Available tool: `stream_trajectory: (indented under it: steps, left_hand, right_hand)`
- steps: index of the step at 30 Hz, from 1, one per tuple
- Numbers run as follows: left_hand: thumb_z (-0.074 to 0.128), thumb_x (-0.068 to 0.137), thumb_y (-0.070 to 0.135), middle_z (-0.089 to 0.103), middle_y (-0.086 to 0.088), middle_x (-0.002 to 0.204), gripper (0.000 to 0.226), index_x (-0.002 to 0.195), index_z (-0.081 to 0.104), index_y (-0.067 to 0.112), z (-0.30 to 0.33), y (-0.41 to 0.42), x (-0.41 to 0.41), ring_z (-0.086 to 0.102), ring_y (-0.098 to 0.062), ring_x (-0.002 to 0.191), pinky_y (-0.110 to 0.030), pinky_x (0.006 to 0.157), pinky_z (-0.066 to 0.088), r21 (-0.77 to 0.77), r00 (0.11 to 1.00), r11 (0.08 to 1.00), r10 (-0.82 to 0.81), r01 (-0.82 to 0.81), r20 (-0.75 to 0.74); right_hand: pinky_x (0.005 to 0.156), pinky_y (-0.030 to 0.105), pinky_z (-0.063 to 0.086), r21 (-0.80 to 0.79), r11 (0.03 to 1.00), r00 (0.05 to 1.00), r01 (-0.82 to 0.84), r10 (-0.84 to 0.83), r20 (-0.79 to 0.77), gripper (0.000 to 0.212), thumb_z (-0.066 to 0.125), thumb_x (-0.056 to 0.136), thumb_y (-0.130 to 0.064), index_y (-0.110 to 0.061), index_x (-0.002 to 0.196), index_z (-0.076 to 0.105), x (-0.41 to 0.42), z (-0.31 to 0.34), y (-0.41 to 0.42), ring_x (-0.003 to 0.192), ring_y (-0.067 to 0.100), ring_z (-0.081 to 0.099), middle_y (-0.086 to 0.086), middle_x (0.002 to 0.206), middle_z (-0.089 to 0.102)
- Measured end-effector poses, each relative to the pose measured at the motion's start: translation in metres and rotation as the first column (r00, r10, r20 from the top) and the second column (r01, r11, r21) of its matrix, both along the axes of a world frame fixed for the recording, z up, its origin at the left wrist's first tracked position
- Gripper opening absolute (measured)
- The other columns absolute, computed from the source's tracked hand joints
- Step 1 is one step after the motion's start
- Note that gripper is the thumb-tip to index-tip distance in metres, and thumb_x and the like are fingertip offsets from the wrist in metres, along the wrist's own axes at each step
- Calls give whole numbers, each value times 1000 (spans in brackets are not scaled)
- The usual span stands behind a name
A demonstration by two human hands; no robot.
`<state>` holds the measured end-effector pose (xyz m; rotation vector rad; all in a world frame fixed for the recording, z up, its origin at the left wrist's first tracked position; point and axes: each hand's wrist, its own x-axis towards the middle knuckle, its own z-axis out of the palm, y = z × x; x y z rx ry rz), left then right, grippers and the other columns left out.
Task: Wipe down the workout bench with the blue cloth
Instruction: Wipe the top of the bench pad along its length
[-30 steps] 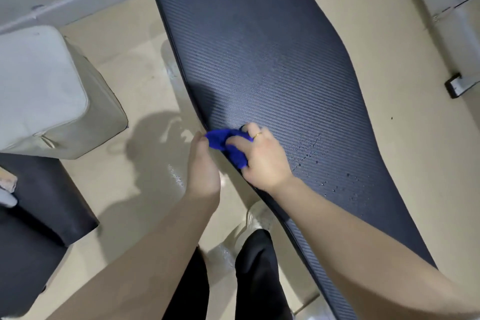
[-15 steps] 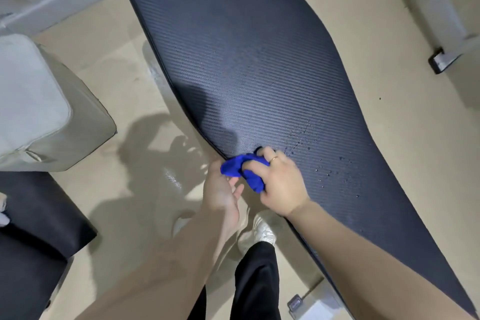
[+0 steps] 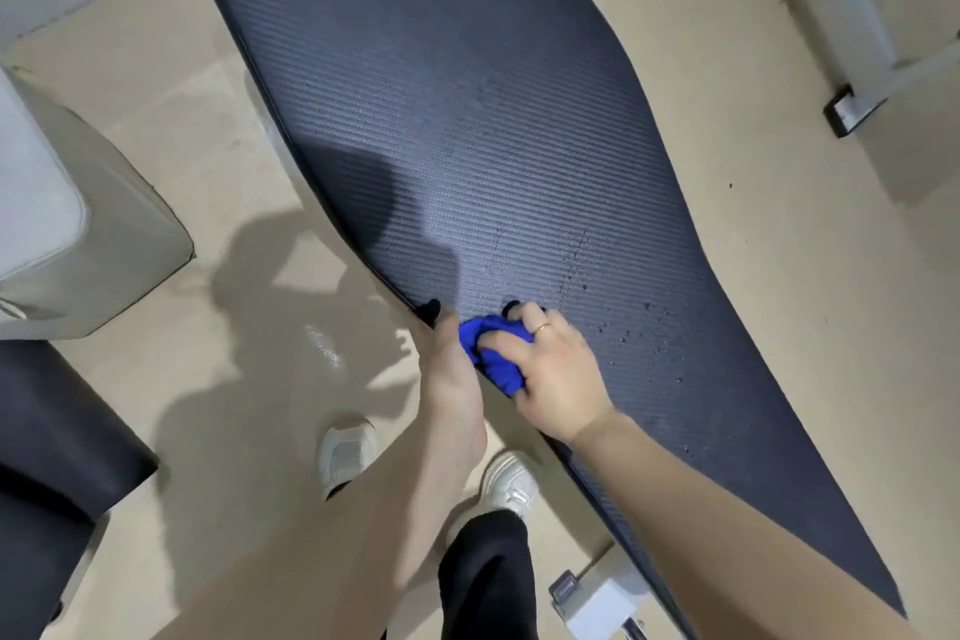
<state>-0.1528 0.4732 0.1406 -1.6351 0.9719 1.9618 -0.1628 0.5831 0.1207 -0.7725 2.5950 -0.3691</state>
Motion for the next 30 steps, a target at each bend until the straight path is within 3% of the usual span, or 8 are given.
stream_trajectory:
  steps: [2,4,8,11,15,21,25,30]
  left_hand:
    - [36,99,33,61,4,124,28,123,49,24,0,6,-7,54,-17,115,-30,100,36,3,995,995,95,-95,-7]
    - [39,99,30,59,2,124,26,121,48,20,-7,12,-14,54,-18,115,-30,105,36,-12,988,988,154,-154,22]
    - [41,96,38,16,5,159,72,151,-5,33,-23,32,-22,25,-20,143,-43,120,13,-147,989,985,107,-91,102]
    - [31,98,45,-2,-5,161,66,153,1,25,-12,55,-30,1,-23,149,-45,120,0,-221,971,975,30,24,236]
    - [36,94,50,-8,-12,160,77,151,-10,25,-3,71,-48,-2,-25,148,-45,118,0,-287,932,943,-58,169,357]
    - [22,60,91,-6,-21,159,116,152,-6,25,-21,92,-72,-1,-37,147,-50,117,-1,-478,893,865,86,154,442]
    - [65,58,75,-15,-25,156,135,150,-17,20,-22,97,-73,-1,-44,144,-55,115,3,-505,879,823,14,261,476]
    - [68,49,78,-18,-25,155,147,148,-23,18,-25,102,-80,-1,-43,144,-56,115,2,-469,827,814,-23,341,562]
  right_hand:
    - [58,36,49,28,989,989,-146,147,-19,36,56,66,-21,-34,100,58,-23,1,17,73,32,56,8,98,61]
    - [63,42,51,83,996,992,-28,38,-116,39,64,67,-14,-31,103,62,-60,-4,26,79,36,55,11,103,59]
    - [70,44,48,102,925,917,367,-341,-207,39,60,73,-8,-25,108,63,-97,-14,32,88,38,50,14,112,54]
    - [61,40,51,49,980,974,195,-188,-129,41,68,64,-12,-26,102,61,-52,-11,36,78,36,53,14,105,57]
    - [55,34,50,68,995,995,-66,71,-72,48,80,51,-19,-28,96,65,-34,-3,53,71,32,57,8,94,61]
    - [80,43,42,74,905,886,419,-389,-251,44,52,77,-7,-28,115,58,-139,-19,55,100,36,46,11,123,48]
    - [64,41,51,-25,965,952,259,-260,-159,35,65,67,-8,-22,100,65,-95,-17,78,81,37,52,13,105,57]
    - [66,41,50,-42,986,978,164,-168,-123,38,65,64,-5,-21,99,67,-133,-17,98,82,38,54,15,102,58]
